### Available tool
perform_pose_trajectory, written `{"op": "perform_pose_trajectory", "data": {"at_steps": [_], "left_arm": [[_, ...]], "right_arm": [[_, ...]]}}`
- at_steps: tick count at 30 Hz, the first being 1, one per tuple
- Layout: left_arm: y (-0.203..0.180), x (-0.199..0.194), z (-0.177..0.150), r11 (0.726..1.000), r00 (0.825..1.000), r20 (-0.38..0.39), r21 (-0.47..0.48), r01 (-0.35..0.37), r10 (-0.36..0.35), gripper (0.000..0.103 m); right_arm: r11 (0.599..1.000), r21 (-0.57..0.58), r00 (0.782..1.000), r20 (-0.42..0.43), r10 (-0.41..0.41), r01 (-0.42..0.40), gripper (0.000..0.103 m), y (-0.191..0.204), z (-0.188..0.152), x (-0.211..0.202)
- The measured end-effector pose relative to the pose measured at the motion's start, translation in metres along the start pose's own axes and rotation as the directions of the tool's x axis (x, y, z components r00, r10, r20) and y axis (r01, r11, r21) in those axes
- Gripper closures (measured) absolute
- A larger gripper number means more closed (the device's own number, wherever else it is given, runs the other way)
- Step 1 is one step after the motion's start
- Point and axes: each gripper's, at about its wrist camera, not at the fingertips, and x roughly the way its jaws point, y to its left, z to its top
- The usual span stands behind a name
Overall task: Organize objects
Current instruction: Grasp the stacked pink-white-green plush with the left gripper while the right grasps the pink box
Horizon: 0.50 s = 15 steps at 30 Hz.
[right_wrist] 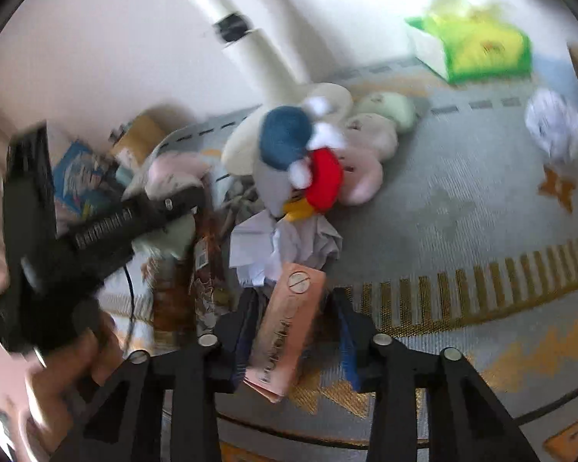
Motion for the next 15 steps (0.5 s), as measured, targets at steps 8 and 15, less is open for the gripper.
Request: {"op": "perform_pose_trajectory", "data": {"at_steps": [8,15], "left_arm": [[0.002,-0.016,0.006,0.998,0.998,0.029,0.008,0.060,-0.060,0.071],[0.003,-0.031,0.011,0.984,0.983,0.056,-0.018,0.178,-0.177,0.071]], "right_arm": [[0.998,0.035,0.999,-0.007,0.050,-0.049,0.084,-0.020,-0.006,-0.017],[0.997,0.045,0.998,0.010,0.063,-0.064,0.084,-0.034,-0.012,-0.043]]}}
